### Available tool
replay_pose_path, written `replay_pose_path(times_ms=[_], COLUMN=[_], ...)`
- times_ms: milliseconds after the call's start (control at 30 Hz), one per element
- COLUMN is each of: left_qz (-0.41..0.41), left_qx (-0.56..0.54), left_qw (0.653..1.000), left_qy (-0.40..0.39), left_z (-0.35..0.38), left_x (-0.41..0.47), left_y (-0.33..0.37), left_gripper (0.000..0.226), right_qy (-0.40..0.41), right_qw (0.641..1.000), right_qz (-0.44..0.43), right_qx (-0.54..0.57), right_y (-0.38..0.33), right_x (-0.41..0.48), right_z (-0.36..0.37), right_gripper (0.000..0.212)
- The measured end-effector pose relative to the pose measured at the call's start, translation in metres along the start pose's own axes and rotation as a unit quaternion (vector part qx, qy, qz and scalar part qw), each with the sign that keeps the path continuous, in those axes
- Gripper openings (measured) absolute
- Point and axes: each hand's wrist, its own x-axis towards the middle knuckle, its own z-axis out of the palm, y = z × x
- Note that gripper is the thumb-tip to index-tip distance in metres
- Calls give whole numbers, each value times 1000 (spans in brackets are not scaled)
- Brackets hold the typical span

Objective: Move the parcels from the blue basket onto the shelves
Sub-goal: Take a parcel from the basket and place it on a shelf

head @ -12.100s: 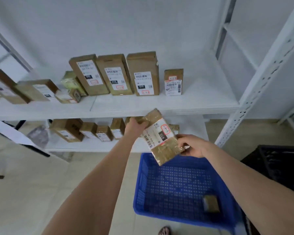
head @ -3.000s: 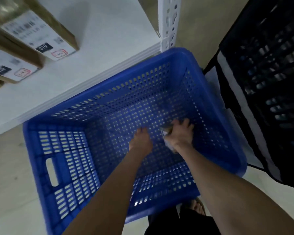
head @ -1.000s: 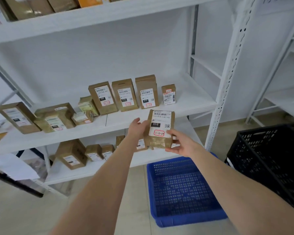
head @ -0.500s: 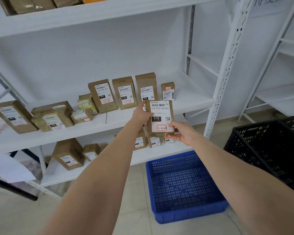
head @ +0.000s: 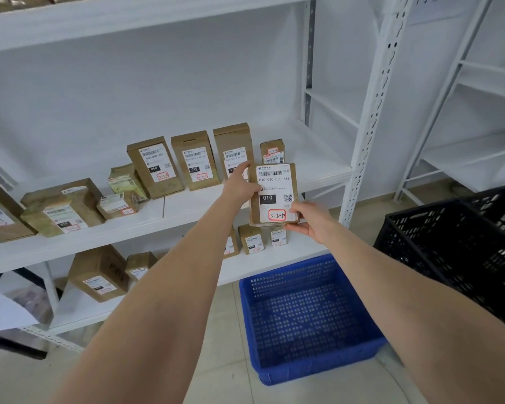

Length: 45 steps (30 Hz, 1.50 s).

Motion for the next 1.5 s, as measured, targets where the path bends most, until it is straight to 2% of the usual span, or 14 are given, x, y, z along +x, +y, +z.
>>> replay_pose_path(times_ms=[267,467,567,700,800,933,1233,1400,1500], left_qz=[1,-42,-4,10,10,17,11,-1,0], left_qx=[-19,11,75,128,120,123,105,103,106], left_qw=[1000,998,994,990,991,990,993,994,994], left_qy=[7,50,77,58,65,72,51,44,33], left_z=[55,108,134,160,173,185,203,206,208], left_x=[57,118,146,180,205,233,269,271,270], left_y=[36,73,91,101,99,94,78,74,74], left_gripper=[67,45,53,69,63,62,57,53,53], right_qy=[9,23,44,78,124,139,160,170,178], right_qw=[1000,999,992,980,965,950,939,934,935], right_qz=[-2,-10,-43,-83,-91,-102,-127,-116,-107], right_qx=[17,-47,-109,-160,-211,-262,-278,-291,-289], right_y=[-28,-67,-87,-99,-107,-114,-109,-108,-105], right_x=[70,134,164,207,235,267,308,312,311], right_z=[-53,-106,-125,-136,-139,-142,-141,-145,-148], right_gripper=[25,23,34,45,42,40,38,41,35])
